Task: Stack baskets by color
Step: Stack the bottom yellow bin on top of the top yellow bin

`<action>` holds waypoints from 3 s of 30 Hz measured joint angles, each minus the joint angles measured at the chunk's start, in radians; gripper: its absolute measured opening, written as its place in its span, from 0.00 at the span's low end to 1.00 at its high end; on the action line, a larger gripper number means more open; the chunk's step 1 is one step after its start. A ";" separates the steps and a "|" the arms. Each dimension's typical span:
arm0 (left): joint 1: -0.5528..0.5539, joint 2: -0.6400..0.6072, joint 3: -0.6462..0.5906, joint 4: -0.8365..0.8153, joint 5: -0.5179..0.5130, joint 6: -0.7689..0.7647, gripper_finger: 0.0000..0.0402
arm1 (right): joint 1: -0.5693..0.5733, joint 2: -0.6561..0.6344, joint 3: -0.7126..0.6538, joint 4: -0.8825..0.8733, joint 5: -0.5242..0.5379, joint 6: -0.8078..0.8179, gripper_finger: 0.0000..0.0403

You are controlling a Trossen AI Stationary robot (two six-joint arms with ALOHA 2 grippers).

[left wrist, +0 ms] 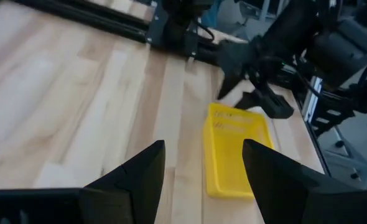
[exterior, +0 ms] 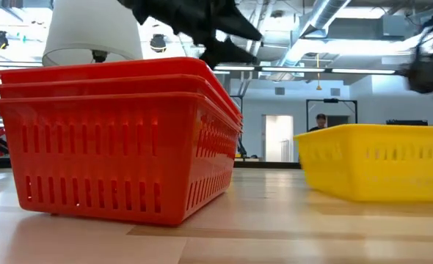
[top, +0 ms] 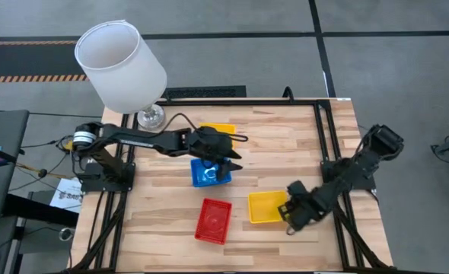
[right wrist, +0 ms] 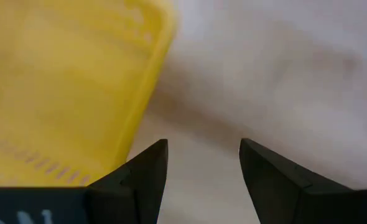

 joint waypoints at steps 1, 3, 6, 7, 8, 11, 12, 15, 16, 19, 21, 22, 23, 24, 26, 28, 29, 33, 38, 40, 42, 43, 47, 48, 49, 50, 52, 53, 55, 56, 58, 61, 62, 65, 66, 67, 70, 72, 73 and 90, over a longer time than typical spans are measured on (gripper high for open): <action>0.003 0.021 0.000 0.024 0.009 -0.006 0.50 | -0.028 -0.005 0.000 -0.010 0.025 -0.034 0.55; 0.012 0.054 0.003 0.032 0.034 -0.021 0.50 | -0.087 -0.016 0.000 -0.020 0.088 -0.104 0.55; 0.019 0.109 0.049 0.015 0.072 -0.027 0.50 | -0.166 -0.054 0.000 -0.022 0.142 -0.218 0.55; 0.019 0.127 0.070 0.014 0.082 -0.027 0.50 | -0.189 -0.067 0.000 -0.024 0.164 -0.251 0.55; 0.018 0.142 0.087 -0.013 0.089 -0.028 0.50 | -0.206 -0.081 0.000 -0.027 0.189 -0.279 0.56; 0.011 0.188 0.153 -0.057 0.105 -0.027 0.50 | -0.254 -0.132 0.000 -0.035 0.240 -0.349 0.55; 0.007 0.200 0.174 -0.081 0.108 -0.027 0.50 | -0.266 -0.149 0.001 -0.045 0.241 -0.368 0.55; -0.013 0.240 0.234 -0.162 0.113 -0.014 0.50 | -0.275 -0.210 0.000 -0.094 0.241 -0.384 0.55; -0.022 0.257 0.253 -0.196 0.121 -0.007 0.50 | -0.269 -0.230 0.000 -0.110 0.242 -0.384 0.55; -0.055 0.303 0.295 -0.247 0.125 0.004 0.49 | -0.232 -0.281 0.000 -0.163 0.241 -0.338 0.55; -0.074 0.334 0.314 -0.235 0.103 0.014 0.48 | -0.203 -0.302 0.000 -0.198 0.242 -0.302 0.55; -0.081 0.350 0.321 -0.243 0.090 0.014 0.48 | -0.188 -0.308 0.000 -0.209 0.244 -0.283 0.55; -0.089 0.367 0.332 -0.242 0.078 0.015 0.47 | -0.175 -0.311 0.000 -0.216 0.253 -0.264 0.56; -0.096 0.383 0.342 -0.238 0.068 0.015 0.47 | -0.161 -0.311 0.000 -0.224 0.262 -0.246 0.55; -0.108 0.413 0.359 -0.229 0.061 0.015 0.47 | -0.139 -0.309 0.000 -0.231 0.267 -0.221 0.55; -0.121 0.439 0.371 -0.217 0.050 0.015 0.47 | -0.124 -0.299 0.000 -0.232 0.267 -0.204 0.55; -0.127 0.447 0.374 -0.214 0.041 0.015 0.47 | -0.119 -0.294 0.000 -0.231 0.267 -0.203 0.55; -0.141 0.478 0.375 -0.218 -0.011 0.017 0.47 | -0.103 -0.279 0.000 -0.224 0.267 -0.196 0.55; -0.144 0.520 0.375 -0.206 -0.050 0.040 0.47 | -0.100 -0.281 0.000 -0.225 0.267 -0.193 0.55; -0.144 0.541 0.375 -0.206 -0.042 0.033 0.47 | -0.098 -0.281 0.000 -0.226 0.267 -0.193 0.55; -0.144 0.545 0.374 -0.213 -0.013 0.036 0.47 | -0.098 -0.281 0.000 -0.228 0.267 -0.193 0.55; -0.144 0.545 0.374 -0.212 -0.007 0.039 0.46 | -0.099 -0.280 0.000 -0.228 0.267 -0.194 0.55; -0.145 0.547 0.375 -0.214 -0.016 0.041 0.37 | -0.099 -0.281 0.000 -0.229 0.268 -0.201 0.55; -0.144 0.547 0.375 -0.206 -0.022 0.041 0.33 | -0.099 -0.281 0.000 -0.229 0.269 -0.201 0.55; -0.144 0.545 0.375 -0.199 -0.024 0.041 0.28 | -0.099 -0.281 0.000 -0.229 0.269 -0.201 0.55; -0.144 0.543 0.375 -0.199 -0.024 0.045 0.23 | -0.099 -0.281 0.000 -0.230 0.269 -0.201 0.55; -0.144 0.542 0.375 -0.202 -0.025 0.055 0.12 | -0.099 -0.281 0.000 -0.231 0.271 -0.202 0.55; -0.144 0.542 0.375 -0.207 -0.027 0.057 0.07 | -0.099 -0.281 0.000 -0.231 0.271 -0.202 0.55; -0.144 0.547 0.375 -0.200 -0.028 0.055 0.02 | -0.099 -0.281 0.000 -0.232 0.272 -0.202 0.55; -0.142 0.549 0.375 -0.198 -0.035 0.053 0.02 | -0.099 -0.281 0.000 -0.234 0.272 -0.204 0.55; -0.140 0.546 0.383 -0.206 -0.033 0.052 0.01 | -0.099 -0.281 0.000 -0.242 0.272 -0.204 0.55; -0.137 0.534 0.438 -0.226 -0.030 0.071 0.01 | -0.099 -0.281 0.000 -0.265 0.272 -0.198 0.55; -0.134 0.524 0.462 -0.260 -0.031 0.089 0.00 | -0.099 -0.281 0.000 -0.273 0.271 -0.197 0.55; -0.118 0.514 0.545 -0.339 -0.060 0.143 0.00 | -0.086 -0.287 0.000 -0.347 0.268 -0.168 0.55; -0.108 0.512 0.567 -0.389 -0.066 0.159 0.00 | -0.077 -0.292 0.000 -0.379 0.268 -0.137 0.55; -0.096 0.512 0.591 -0.432 -0.068 0.173 0.00 | -0.066 -0.297 0.000 -0.412 0.267 -0.103 0.55; -0.057 0.504 0.663 -0.553 -0.078 0.214 0.00 | -0.010 -0.311 0.000 -0.491 0.261 0.007 0.55; -0.029 0.489 0.708 -0.646 -0.094 0.244 0.00 | 0.037 -0.318 0.000 -0.530 0.259 0.081 0.55; -0.014 0.475 0.728 -0.694 -0.102 0.258 0.00 | 0.061 -0.322 0.000 -0.541 0.259 0.121 0.55; 0.350 0.168 0.637 -1.006 -0.124 0.607 0.00 | 0.194 -0.320 0.000 -0.575 0.261 0.297 0.55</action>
